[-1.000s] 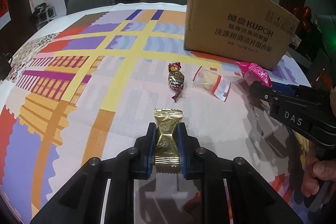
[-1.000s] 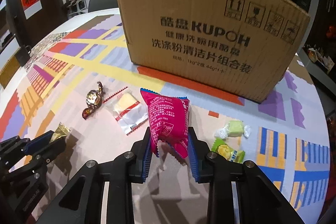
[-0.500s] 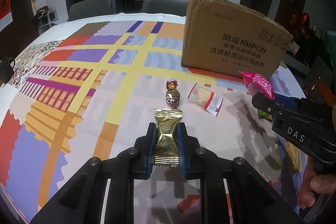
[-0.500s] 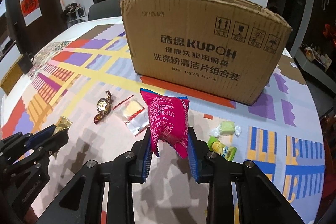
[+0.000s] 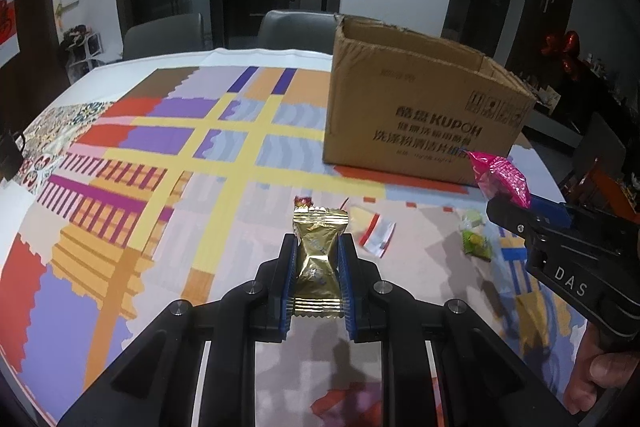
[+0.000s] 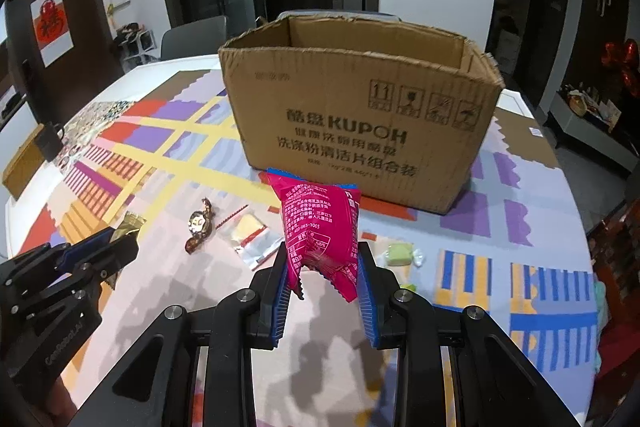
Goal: Organize snacks
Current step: 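Lift and carry the gold biscuit and pink packet over the box with both tools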
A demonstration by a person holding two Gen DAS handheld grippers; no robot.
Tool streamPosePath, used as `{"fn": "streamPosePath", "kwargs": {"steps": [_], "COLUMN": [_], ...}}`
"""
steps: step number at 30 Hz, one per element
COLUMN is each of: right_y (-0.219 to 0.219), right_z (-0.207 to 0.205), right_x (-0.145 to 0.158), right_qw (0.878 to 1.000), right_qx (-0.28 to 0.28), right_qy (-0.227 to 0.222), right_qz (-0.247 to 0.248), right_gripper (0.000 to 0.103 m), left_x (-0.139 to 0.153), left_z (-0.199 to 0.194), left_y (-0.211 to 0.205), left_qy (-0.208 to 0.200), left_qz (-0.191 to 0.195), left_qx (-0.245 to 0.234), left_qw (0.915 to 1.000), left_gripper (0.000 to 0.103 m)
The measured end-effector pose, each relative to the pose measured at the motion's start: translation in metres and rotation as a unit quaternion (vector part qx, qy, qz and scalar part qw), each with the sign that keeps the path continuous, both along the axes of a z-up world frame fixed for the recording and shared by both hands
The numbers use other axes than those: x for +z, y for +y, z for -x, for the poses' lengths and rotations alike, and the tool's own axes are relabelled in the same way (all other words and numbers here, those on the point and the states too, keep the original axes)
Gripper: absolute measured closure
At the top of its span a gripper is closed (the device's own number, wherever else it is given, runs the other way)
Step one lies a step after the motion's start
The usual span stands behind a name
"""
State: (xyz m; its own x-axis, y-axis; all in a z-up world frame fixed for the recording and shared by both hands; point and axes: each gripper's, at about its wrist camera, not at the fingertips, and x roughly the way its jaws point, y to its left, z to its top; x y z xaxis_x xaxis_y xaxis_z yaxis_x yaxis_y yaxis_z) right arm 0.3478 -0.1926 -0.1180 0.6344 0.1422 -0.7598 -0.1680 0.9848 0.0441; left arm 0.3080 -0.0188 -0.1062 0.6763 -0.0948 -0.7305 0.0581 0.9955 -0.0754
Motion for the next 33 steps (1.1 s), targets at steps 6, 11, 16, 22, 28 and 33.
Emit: {"fn": "streamPosePath", "kwargs": {"steps": [6, 11, 16, 22, 28, 33], "right_y": [-0.009, -0.015, -0.020, -0.025, -0.031, -0.037], "right_z": [-0.002, -0.003, -0.005, -0.008, -0.011, -0.013], "right_x": [0.016, 0.029, 0.045, 0.057, 0.070, 0.081], "right_qw": [1.000, 1.000, 0.999, 0.999, 0.998, 0.997], "right_qx": [-0.010, -0.016, -0.022, -0.027, -0.033, -0.040], "right_qy": [-0.009, -0.018, -0.030, -0.040, -0.052, -0.061], "right_qz": [0.000, -0.003, -0.006, -0.008, -0.010, -0.016], "right_gripper": [0.072, 0.072, 0.072, 0.072, 0.072, 0.072], "left_x": [0.015, 0.029, 0.042, 0.054, 0.070, 0.080], "left_z": [-0.007, -0.012, -0.017, -0.022, -0.030, -0.038], "left_y": [-0.007, -0.014, -0.020, -0.025, -0.031, -0.039], "left_qy": [-0.009, -0.019, -0.027, -0.034, -0.045, -0.052], "left_qz": [0.001, 0.000, -0.003, -0.005, -0.007, -0.009], "left_qx": [-0.008, -0.016, -0.022, -0.028, -0.038, -0.046], "left_qw": [0.9999, 0.9997, 0.9994, 0.9990, 0.9982, 0.9976], "left_gripper": [0.082, 0.082, 0.082, 0.082, 0.082, 0.082]}}
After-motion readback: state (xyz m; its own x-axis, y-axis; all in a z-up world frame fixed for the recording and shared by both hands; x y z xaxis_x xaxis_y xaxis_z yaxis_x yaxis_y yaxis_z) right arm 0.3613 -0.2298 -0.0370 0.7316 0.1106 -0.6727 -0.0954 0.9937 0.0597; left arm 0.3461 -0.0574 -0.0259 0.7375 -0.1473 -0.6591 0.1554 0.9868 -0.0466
